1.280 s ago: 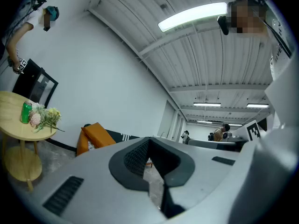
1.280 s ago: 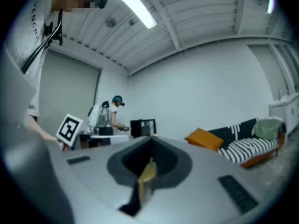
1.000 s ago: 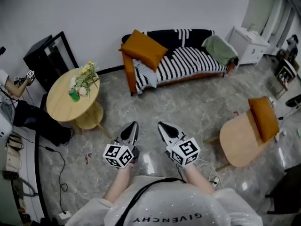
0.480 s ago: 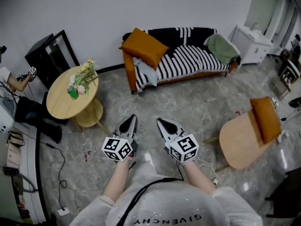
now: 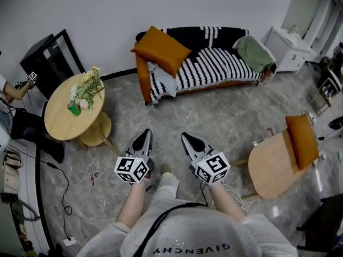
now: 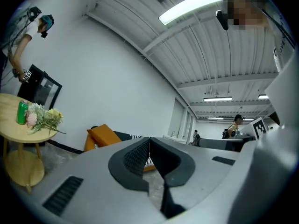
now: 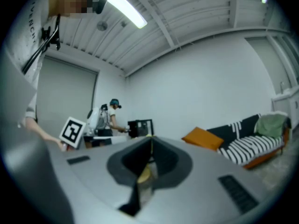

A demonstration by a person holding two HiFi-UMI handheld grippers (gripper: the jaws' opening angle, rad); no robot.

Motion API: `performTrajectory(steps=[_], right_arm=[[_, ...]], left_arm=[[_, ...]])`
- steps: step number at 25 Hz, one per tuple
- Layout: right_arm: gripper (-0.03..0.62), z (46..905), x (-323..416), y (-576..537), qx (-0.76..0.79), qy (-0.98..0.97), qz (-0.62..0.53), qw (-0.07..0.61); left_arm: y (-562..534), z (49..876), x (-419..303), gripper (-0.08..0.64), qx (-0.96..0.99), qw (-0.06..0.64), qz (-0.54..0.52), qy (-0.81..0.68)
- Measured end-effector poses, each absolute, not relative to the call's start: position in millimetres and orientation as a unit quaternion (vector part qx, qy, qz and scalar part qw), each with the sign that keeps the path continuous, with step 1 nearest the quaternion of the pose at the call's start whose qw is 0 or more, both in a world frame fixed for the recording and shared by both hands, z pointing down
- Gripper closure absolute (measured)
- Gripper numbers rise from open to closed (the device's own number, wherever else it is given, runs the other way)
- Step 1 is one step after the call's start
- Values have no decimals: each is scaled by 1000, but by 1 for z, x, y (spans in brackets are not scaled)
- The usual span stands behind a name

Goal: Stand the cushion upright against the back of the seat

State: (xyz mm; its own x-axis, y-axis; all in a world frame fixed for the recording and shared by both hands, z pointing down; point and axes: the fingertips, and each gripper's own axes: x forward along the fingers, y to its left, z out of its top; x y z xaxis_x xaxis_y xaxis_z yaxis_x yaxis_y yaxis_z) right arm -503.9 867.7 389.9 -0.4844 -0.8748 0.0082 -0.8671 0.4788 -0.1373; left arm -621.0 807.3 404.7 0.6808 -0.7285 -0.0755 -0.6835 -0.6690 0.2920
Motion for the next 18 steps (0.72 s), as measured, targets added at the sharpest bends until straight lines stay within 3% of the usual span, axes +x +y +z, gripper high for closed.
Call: performTrajectory(steps=[18], right_arm=[[574, 411, -475, 630, -528, 845, -87, 2]], left_arm=[[567, 416, -580, 535, 917, 151, -94, -358]])
